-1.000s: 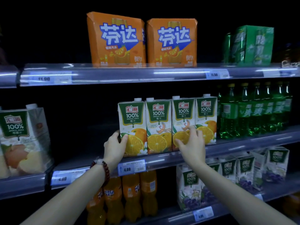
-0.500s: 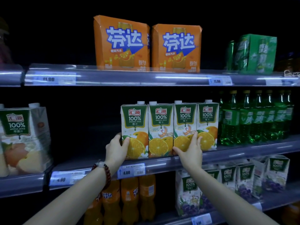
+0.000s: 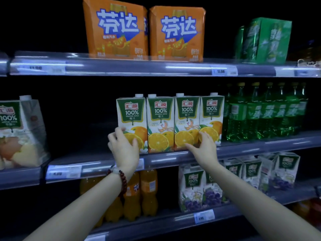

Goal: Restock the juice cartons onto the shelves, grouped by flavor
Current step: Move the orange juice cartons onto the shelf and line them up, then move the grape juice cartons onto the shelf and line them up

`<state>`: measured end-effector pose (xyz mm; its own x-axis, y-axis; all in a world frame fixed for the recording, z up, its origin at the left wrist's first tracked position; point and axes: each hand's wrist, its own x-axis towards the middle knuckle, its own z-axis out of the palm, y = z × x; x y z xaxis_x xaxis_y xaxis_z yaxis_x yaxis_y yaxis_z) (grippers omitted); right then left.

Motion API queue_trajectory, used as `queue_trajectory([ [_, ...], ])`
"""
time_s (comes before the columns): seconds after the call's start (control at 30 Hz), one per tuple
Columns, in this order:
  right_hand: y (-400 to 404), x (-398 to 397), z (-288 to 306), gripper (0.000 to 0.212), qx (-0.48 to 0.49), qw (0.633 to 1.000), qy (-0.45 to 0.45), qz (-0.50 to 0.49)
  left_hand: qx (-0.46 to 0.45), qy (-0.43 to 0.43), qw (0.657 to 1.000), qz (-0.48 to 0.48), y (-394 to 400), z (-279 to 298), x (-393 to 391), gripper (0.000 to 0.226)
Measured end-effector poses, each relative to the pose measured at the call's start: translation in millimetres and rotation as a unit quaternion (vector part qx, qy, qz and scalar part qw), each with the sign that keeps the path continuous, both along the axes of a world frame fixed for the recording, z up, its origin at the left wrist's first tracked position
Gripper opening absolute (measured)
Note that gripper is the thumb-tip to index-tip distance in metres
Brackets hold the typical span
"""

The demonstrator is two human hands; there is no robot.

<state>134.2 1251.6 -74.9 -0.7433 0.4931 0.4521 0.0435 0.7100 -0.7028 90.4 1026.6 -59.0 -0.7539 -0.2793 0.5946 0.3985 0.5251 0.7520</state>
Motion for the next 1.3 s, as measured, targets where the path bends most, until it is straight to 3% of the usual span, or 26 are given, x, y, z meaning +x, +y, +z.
queue_trajectory([
  [0.17,28.7,16.7,-5.8,0.059,0.015,0.998,0.022,0.062,-0.03,0.005,0.999,-0.04,49.4,-3.8,22.0,0.018],
  [0.33,62.6,38.4,-21.2,0.044,0.016,0.992,-0.002,0.129,-0.052,-0.049,0.994,-0.085,101.9,-30.7,50.1,0.005],
  [0.63,119.3,64.7,-55.5,0.041,-0.008,0.988,-0.051,0.144,-0.097,-0.134,0.974,-0.157,175.8,-62.1,76.2,0.009],
  [1.0,159.7,88.0,-101.3,0.04,-0.061,0.988,-0.111,0.089,-0.124,-0.225,0.94,-0.224,216.3,-109.9,72.1,0.009],
  [1.3,221.1,108.3,-115.3,0.039,-0.082,0.987,-0.121,0.069,-0.13,-0.246,0.923,-0.264,273.2,-122.9,71.0,0.007],
])
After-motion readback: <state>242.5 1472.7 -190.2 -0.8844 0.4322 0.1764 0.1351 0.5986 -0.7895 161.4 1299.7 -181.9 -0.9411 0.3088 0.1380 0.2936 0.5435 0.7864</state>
